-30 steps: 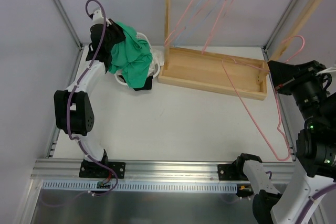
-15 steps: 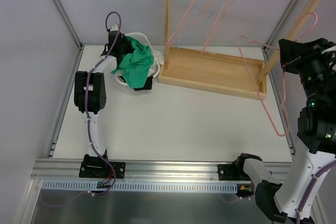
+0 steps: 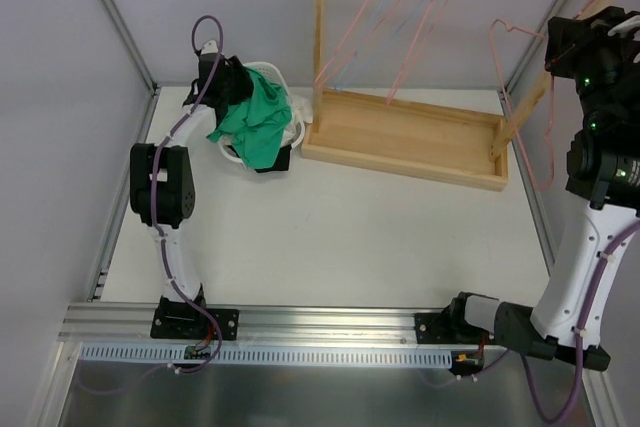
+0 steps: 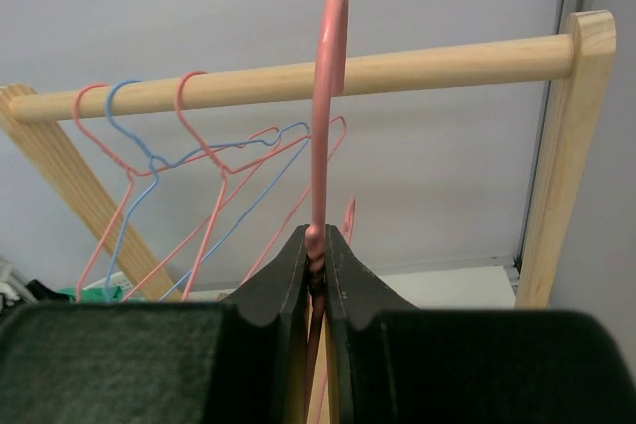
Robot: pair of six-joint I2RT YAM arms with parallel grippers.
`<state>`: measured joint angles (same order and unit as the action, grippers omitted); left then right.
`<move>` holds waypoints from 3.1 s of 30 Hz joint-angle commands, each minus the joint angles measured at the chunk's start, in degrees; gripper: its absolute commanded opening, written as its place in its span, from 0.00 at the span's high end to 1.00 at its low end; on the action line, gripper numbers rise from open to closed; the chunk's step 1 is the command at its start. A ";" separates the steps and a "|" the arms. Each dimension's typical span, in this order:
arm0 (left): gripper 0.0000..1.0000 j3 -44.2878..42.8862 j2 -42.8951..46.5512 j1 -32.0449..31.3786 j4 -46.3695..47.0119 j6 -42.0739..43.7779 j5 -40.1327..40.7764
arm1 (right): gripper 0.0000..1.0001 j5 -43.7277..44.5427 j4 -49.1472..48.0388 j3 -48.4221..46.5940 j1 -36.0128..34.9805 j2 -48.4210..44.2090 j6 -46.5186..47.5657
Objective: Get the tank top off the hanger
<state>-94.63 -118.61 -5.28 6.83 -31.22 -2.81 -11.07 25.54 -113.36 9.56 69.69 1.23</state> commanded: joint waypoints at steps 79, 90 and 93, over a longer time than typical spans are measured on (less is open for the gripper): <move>0.01 18.17 60.33 -3.51 -11.66 2.57 0.96 | 0.51 13.27 -16.31 -8.46 -15.71 22.43 10.98; 0.01 20.18 64.02 -3.51 -11.75 2.75 1.40 | 0.01 16.69 -16.40 7.09 -15.72 5.56 8.44; 0.01 21.33 65.86 -3.51 -11.75 2.05 0.44 | 0.01 17.05 -16.23 13.68 -15.71 -1.19 6.86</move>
<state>-73.95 -55.75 -8.32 -6.52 -29.56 -2.44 3.99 11.81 -103.13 -5.89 74.50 10.11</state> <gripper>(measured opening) 0.990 0.991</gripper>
